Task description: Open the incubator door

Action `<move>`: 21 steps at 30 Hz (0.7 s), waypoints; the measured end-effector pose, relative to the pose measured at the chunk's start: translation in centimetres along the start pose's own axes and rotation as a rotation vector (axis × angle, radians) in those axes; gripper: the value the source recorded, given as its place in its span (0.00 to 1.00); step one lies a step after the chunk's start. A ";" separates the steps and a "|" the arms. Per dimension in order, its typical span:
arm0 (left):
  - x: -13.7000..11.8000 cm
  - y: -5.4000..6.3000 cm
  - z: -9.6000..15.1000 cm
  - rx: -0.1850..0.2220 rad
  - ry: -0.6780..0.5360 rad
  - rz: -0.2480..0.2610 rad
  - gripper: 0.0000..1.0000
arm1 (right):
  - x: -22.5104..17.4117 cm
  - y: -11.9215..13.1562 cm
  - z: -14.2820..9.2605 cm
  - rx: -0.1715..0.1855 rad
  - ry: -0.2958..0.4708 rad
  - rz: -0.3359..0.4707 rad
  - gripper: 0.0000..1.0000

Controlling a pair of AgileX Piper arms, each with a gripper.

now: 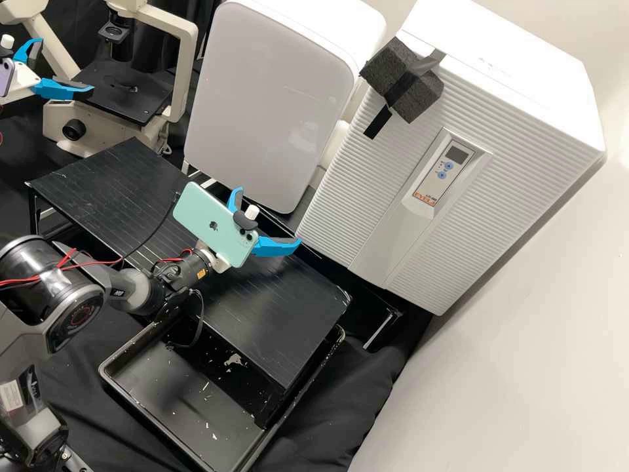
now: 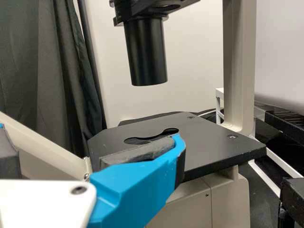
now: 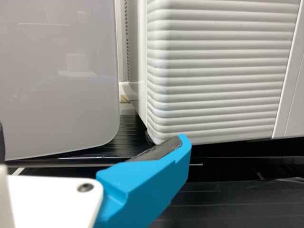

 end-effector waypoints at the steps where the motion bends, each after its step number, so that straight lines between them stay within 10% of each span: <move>1: 0.0 0.0 0.0 0.000 0.000 0.000 1.00 | 0.0 0.0 0.0 0.000 0.000 0.000 1.00; 14: 0.0 0.0 0.0 0.000 0.000 0.000 1.00 | -0.4 0.3 0.1 -0.004 -0.003 0.014 1.00; 21: 0.0 0.0 0.0 0.000 0.000 0.000 1.00 | -1.9 4.2 0.4 0.008 -0.003 0.149 1.00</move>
